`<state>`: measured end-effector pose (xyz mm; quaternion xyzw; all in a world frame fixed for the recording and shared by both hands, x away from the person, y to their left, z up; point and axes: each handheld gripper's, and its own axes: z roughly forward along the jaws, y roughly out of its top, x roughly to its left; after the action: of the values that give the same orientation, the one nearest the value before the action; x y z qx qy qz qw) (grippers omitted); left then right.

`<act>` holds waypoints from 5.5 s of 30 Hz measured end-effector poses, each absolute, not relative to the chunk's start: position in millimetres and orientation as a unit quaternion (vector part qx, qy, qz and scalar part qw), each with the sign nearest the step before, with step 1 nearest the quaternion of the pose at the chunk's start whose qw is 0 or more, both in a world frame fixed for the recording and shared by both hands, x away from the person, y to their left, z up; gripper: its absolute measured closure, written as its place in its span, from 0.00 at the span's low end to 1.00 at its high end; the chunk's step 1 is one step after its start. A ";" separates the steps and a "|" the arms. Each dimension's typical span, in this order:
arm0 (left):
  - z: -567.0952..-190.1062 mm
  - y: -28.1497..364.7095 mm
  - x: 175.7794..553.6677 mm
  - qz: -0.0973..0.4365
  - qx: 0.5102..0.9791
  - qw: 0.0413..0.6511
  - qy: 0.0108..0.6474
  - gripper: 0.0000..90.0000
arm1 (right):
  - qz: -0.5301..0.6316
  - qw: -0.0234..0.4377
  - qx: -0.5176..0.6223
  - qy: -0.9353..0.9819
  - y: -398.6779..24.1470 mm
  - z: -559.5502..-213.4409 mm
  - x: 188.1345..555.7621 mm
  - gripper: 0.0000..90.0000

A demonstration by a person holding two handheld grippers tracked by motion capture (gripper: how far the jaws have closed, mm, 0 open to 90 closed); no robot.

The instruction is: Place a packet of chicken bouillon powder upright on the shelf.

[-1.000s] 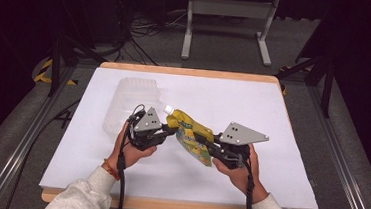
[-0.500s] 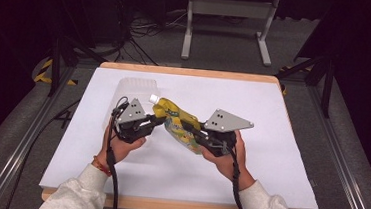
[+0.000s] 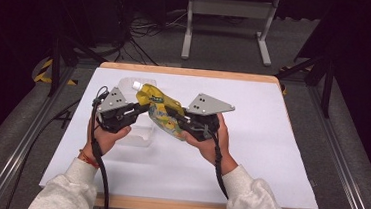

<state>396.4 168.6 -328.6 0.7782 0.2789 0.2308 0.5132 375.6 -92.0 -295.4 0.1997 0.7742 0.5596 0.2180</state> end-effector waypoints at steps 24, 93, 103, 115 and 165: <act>-332.9 225.0 405.5 0.251 0.750 0.514 0.331 0.96 | 0.560 0.199 0.194 0.780 -35.2 -304.9 411.8 0.99; -383.0 247.2 413.2 0.250 0.762 0.462 0.377 0.92 | 0.518 0.165 0.212 0.812 -8.1 -373.7 436.0 0.90; -377.8 246.6 410.5 0.263 0.756 0.462 0.381 0.90 | 0.514 0.174 0.212 0.813 -24.5 -370.3 427.8 0.90; -368.5 247.9 401.0 0.274 0.737 0.484 0.384 0.83 | 0.510 0.188 0.208 0.813 -33.9 -360.3 422.4 0.88; -367.7 215.0 356.2 0.300 0.755 0.473 0.340 0.37 | 0.444 0.270 0.216 0.827 -106.9 -333.6 403.7 0.71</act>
<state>356.2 215.0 -367.7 0.7551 0.3398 0.3004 0.4735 403.7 -106.9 -333.6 0.2162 0.8265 0.4444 0.2696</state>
